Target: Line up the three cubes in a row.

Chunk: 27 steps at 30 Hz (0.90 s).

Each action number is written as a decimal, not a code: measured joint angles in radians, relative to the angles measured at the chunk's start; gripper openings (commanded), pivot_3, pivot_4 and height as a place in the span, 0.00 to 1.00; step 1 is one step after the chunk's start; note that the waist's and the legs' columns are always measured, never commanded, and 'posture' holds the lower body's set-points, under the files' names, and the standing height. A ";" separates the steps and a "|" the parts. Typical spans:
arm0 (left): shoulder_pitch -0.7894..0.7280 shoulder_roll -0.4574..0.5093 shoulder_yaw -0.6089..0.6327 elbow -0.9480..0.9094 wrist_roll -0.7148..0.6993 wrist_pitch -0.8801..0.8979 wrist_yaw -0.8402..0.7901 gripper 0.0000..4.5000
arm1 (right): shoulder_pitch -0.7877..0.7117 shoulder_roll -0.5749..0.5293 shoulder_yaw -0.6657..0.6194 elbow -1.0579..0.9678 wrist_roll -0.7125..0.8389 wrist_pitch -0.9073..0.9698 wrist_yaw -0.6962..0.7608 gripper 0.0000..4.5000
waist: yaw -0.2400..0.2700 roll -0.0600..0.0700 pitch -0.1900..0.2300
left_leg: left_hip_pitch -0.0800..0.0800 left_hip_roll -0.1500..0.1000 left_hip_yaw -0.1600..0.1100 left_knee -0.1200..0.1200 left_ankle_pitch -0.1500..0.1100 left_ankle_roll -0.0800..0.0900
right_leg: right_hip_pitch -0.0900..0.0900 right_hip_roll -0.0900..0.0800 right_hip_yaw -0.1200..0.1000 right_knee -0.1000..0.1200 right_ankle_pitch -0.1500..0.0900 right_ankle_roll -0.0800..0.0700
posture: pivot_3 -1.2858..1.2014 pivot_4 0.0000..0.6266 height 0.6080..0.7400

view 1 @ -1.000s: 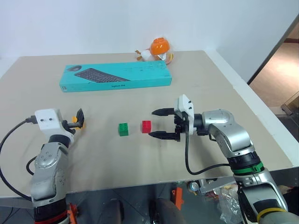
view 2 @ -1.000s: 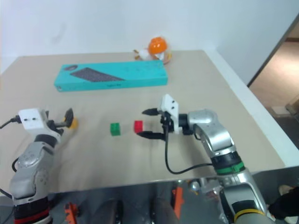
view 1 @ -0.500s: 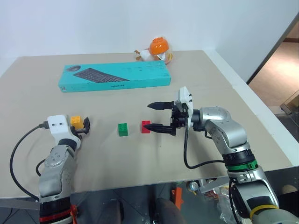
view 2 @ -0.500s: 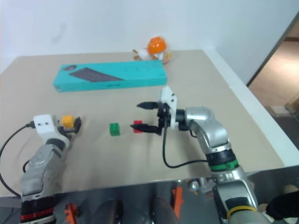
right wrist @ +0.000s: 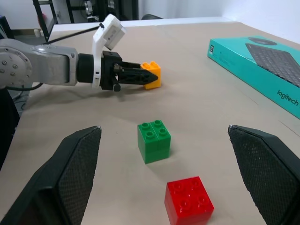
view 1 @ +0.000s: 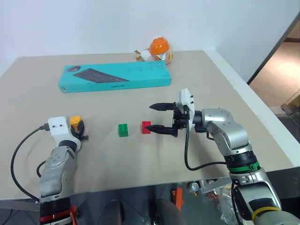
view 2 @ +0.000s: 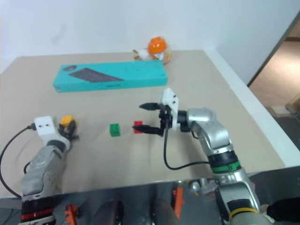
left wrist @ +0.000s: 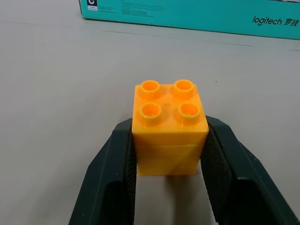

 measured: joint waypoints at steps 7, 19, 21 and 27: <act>0.089 0.138 -0.035 -0.010 -0.011 -0.048 -0.182 0.29 | 0.000 -0.002 0.001 0.012 -0.006 -0.004 0.003 1.00 | -0.001 0.000 0.000 | 0.000 0.000 0.001 -0.002 0.000 0.000 | -0.001 0.000 0.001 0.000 -0.001 -0.002 | 0.52 0.24 1.00; 0.271 -0.004 -0.177 -0.269 0.036 -0.069 -0.107 0.29 | 0.029 -0.034 0.001 -0.007 -0.012 0.006 -0.008 1.00 | 0.000 -0.001 0.000 | 0.000 -0.001 0.006 -0.003 -0.001 0.000 | -0.002 -0.008 0.005 -0.002 -0.001 0.002 | 0.52 0.24 1.00; 0.270 -0.014 -0.188 -0.280 0.052 -0.067 -0.087 0.29 | 0.030 -0.043 0.001 -0.008 -0.012 0.010 -0.011 1.00 | 0.000 -0.001 0.000 | 0.000 -0.001 0.006 -0.003 -0.001 0.000 | -0.002 -0.007 0.005 -0.002 -0.001 0.002 | 0.52 0.24 1.00; 0.251 -0.034 -0.214 -0.281 0.102 -0.037 -0.027 0.29 | 0.030 -0.051 0.001 -0.010 -0.012 0.017 -0.014 1.00 | -0.001 -0.001 0.000 | -0.001 -0.001 0.007 -0.003 -0.001 0.000 | -0.005 -0.001 0.006 -0.002 -0.001 0.002 | 0.52 0.24 1.00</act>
